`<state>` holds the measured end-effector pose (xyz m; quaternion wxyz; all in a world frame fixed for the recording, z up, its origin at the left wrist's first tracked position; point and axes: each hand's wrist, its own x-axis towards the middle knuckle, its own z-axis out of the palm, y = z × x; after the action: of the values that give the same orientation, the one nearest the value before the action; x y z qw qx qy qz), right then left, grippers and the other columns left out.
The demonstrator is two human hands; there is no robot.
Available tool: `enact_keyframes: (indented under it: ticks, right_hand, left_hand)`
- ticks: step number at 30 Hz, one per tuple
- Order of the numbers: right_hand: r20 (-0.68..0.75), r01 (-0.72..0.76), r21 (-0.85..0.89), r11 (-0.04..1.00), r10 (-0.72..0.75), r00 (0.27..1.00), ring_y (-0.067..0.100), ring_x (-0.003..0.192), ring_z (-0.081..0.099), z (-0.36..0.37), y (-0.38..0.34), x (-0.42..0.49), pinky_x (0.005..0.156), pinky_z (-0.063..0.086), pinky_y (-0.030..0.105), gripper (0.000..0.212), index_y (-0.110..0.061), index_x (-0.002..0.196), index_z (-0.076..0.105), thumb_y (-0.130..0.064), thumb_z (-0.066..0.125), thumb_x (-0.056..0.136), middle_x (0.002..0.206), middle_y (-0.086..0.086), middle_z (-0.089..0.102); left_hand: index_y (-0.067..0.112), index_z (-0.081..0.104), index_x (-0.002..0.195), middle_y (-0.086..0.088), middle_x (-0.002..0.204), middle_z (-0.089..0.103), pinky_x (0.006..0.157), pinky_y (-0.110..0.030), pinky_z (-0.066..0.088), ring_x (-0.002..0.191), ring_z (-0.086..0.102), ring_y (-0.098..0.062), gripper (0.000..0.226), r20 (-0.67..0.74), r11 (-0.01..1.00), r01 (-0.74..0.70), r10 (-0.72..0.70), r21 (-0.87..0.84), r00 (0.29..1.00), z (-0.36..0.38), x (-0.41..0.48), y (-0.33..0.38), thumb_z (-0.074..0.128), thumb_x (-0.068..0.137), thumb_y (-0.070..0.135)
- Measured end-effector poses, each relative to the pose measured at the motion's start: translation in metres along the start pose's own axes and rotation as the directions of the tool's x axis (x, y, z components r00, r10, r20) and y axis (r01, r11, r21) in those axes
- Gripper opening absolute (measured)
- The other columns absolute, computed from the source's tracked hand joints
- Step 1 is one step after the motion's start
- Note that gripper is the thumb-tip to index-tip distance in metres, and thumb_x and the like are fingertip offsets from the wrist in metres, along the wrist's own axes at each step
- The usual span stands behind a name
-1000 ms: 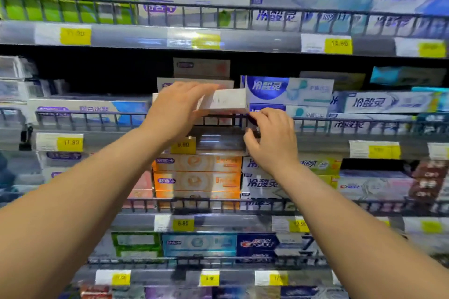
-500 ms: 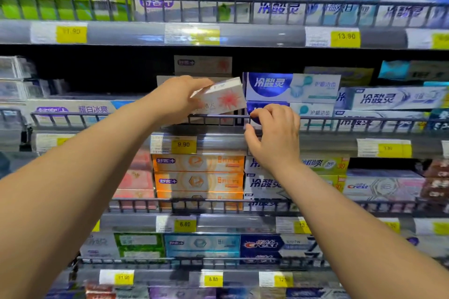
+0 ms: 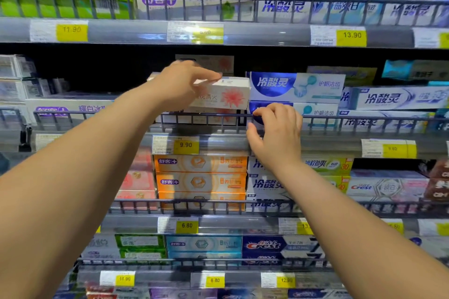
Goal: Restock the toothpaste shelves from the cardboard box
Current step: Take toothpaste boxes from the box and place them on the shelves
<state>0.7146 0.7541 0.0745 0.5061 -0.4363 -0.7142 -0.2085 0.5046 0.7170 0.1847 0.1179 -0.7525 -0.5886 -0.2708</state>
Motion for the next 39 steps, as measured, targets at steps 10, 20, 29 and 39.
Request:
enact_keyframes:
  ticks: [10,20,29,39]
  right_hand:
    - [-0.023,-0.027,0.038,0.999,0.028,0.999,0.020,0.085,0.044,0.002,-0.007,0.006,0.083,0.029,0.032,0.029,-0.015,0.090,0.059,-0.040,0.046,0.083,0.086,0.001,0.051]
    - [0.013,0.128,-0.167,0.978,-0.127,0.992,0.027,0.086,0.049,0.007,-0.005,0.006,0.081,0.026,0.037,0.040,-0.023,0.115,0.064,-0.045,0.045,0.088,0.089,0.005,0.054]
    - [0.047,0.242,-0.311,0.919,-0.240,0.970,0.028,0.075,0.048,0.005,-0.005,0.013,0.068,0.034,0.037,0.040,-0.018,0.106,0.061,-0.050,0.040,0.093,0.082,0.009,0.055]
    - [0.014,0.212,-0.265,0.941,-0.216,0.976,0.026,0.077,0.049,0.004,0.000,0.011,0.074,0.034,0.038,0.039,-0.016,0.102,0.064,-0.046,0.042,0.092,0.083,0.008,0.054]
  left_hand:
    - [0.030,0.053,0.132,0.003,0.132,0.056,0.087,-0.031,0.040,0.113,0.051,-0.017,0.040,0.059,0.998,0.034,-0.031,-0.048,0.998,0.001,-0.001,-0.001,0.055,0.095,0.017]
    - [0.029,0.054,0.132,0.002,0.126,0.059,0.084,-0.025,0.039,0.103,0.050,-0.013,0.041,0.089,0.987,0.103,-0.092,-0.127,0.992,-0.009,-0.002,-0.002,0.057,0.093,0.014]
    - [0.036,0.056,0.127,0.003,0.111,0.061,0.076,-0.031,0.051,0.098,0.057,-0.018,0.041,0.092,0.943,0.168,-0.148,-0.288,0.985,-0.010,-0.001,-0.008,0.058,0.093,0.014]
    - [0.031,0.057,0.129,0.005,0.132,0.057,0.097,-0.029,0.039,0.118,0.052,-0.017,0.038,0.200,1.000,0.011,-0.016,0.028,0.980,0.006,0.009,-0.006,0.057,0.093,0.017]
